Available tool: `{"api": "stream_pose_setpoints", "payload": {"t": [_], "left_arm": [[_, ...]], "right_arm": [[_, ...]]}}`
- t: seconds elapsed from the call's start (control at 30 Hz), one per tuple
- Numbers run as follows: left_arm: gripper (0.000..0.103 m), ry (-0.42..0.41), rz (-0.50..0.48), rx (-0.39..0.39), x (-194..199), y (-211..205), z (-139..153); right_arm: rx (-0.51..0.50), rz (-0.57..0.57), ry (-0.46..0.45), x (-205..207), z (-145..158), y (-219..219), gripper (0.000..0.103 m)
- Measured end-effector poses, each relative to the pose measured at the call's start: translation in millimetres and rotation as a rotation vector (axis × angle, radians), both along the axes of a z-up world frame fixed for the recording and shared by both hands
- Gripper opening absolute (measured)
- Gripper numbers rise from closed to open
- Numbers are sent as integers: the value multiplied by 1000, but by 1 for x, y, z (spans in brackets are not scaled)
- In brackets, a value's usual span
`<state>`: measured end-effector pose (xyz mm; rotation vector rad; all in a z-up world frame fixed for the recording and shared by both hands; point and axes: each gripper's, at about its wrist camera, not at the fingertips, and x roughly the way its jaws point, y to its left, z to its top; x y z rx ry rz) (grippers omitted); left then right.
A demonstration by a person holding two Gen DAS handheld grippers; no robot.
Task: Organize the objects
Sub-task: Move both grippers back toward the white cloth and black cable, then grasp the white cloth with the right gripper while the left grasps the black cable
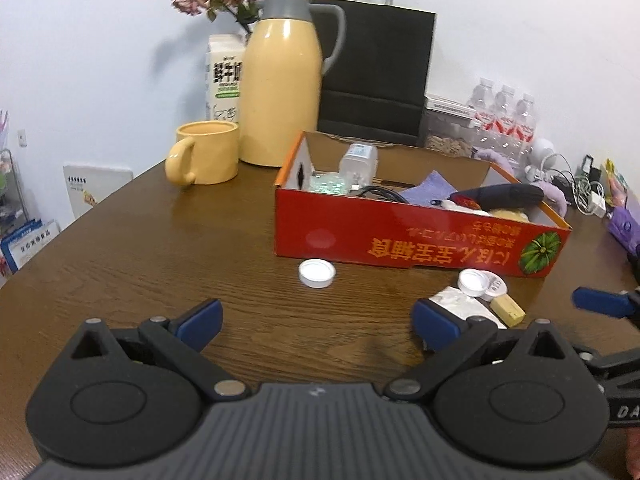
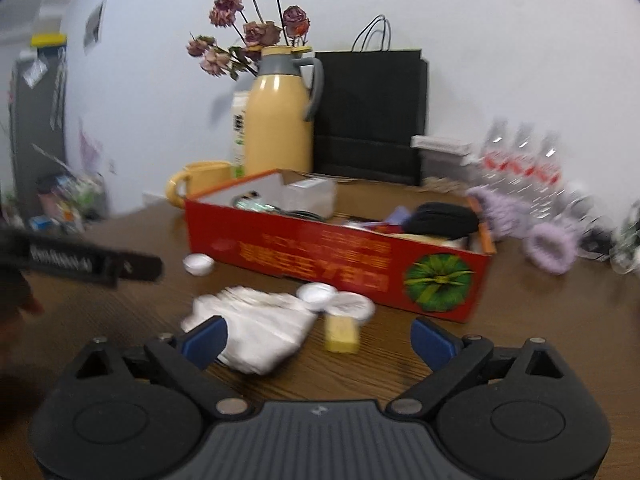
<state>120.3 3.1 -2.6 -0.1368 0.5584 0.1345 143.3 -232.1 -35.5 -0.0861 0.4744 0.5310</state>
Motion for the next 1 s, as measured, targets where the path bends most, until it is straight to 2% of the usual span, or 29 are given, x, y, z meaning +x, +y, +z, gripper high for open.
{"api": "stream_pose_setpoints", "payload": {"t": [0.1,0.27,0.3,0.33,0.4,0.43,0.53,0.73,0.9,1.0], "left_arm": [[103,10,11,-8,1,9,0],[103,16,15,-26,1,19,0],[103,17,15,-30,1,20,0],[103,18,15,-32,1,21,-1],[103,17,14,-35,1,23,-1],[103,17,14,-37,1,24,-2],[103,20,18,-45,2,26,-3],[103,24,18,-52,4,30,-3],[103,45,-15,-53,7,24,-7],[103,57,-53,-45,10,13,-10]], "right_arm": [[11,5,91,19,-3,18,97],[8,13,211,40,-14,39,89],[5,9,208,40,-14,42,85],[4,12,209,40,-13,43,71],[15,31,227,39,-15,45,65],[10,34,220,37,-15,46,59],[13,40,192,32,-14,45,48],[80,33,64,12,-1,30,46],[136,-29,-65,-7,12,7,46],[143,-72,-88,-9,13,-5,46]]}}
